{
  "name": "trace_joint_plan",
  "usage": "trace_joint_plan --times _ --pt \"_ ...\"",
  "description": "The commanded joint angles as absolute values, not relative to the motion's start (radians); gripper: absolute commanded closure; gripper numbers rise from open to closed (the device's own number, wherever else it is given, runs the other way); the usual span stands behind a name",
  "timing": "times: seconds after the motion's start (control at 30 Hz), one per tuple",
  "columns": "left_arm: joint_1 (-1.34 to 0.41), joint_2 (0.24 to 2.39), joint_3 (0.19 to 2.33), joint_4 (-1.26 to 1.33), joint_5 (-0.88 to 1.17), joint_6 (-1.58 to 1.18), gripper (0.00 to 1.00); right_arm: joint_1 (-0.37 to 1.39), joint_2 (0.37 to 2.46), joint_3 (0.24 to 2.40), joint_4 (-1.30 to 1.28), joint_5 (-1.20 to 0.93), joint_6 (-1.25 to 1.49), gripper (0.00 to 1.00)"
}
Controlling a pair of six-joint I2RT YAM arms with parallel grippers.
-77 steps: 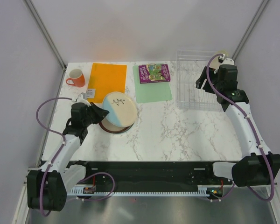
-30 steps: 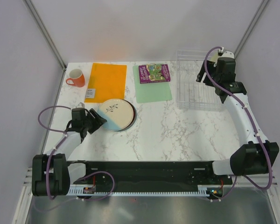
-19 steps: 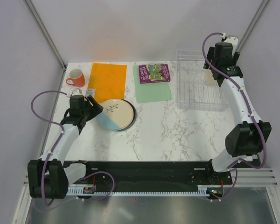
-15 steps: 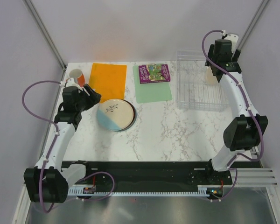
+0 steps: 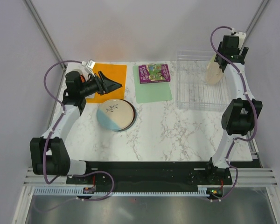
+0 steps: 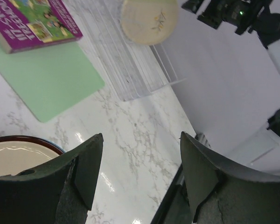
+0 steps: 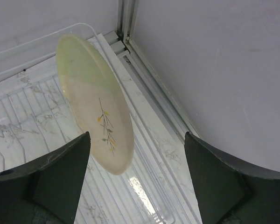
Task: Unload the plates from the dish rack
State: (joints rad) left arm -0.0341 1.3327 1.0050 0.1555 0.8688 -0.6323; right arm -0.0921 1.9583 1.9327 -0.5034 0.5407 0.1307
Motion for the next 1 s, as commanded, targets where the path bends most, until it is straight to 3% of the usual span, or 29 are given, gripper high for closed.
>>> trace_joint_plan --times 0.0,0.4,0.5,0.53,0.6,0.63,0.7,0.8,0.83,0.87,0.97 --pt "-0.058 1.396 0.997 0.41 1.083 -0.764 0.27 -0.103 2.046 2.052 -0.505 0.496 0.098 0.11" --pt "-0.126 1.561 1.084 0.345 1.039 -0.687 0.28 -0.143 2.201 2.166 -0.523 0.384 0.127 0.22" --pt "-0.141 1.571 1.115 0.238 0.98 -0.611 0.29 -0.152 2.212 2.164 -0.519 0.353 0.132 0.36" --pt "-0.152 1.568 1.133 0.209 0.959 -0.588 0.3 -0.155 2.214 2.163 -0.517 0.325 0.13 0.47" --pt "-0.17 1.563 1.155 0.114 0.887 -0.519 0.3 -0.158 2.215 2.161 -0.512 0.292 0.133 0.6" --pt "-0.176 1.557 1.173 0.086 0.867 -0.5 0.3 -0.16 2.217 2.16 -0.509 0.261 0.135 0.76" --pt "-0.19 1.549 1.187 0.043 0.801 -0.463 0.3 -0.16 2.212 2.158 -0.502 0.249 0.143 0.92" --pt "-0.209 1.526 1.2 -0.032 0.691 -0.428 0.28 -0.16 2.194 2.14 -0.477 0.213 0.152 1.0" --pt "-0.212 1.517 1.2 -0.06 0.637 -0.417 0.24 -0.16 2.186 2.137 -0.469 0.201 0.153 1.0" --pt "-0.216 1.502 1.2 -0.072 0.611 -0.404 0.03 -0.16 2.18 2.134 -0.463 0.189 0.155 1.0" --pt "-0.227 1.464 1.186 -0.09 0.539 -0.385 0.0 -0.16 2.145 2.129 -0.44 0.175 0.158 1.0"
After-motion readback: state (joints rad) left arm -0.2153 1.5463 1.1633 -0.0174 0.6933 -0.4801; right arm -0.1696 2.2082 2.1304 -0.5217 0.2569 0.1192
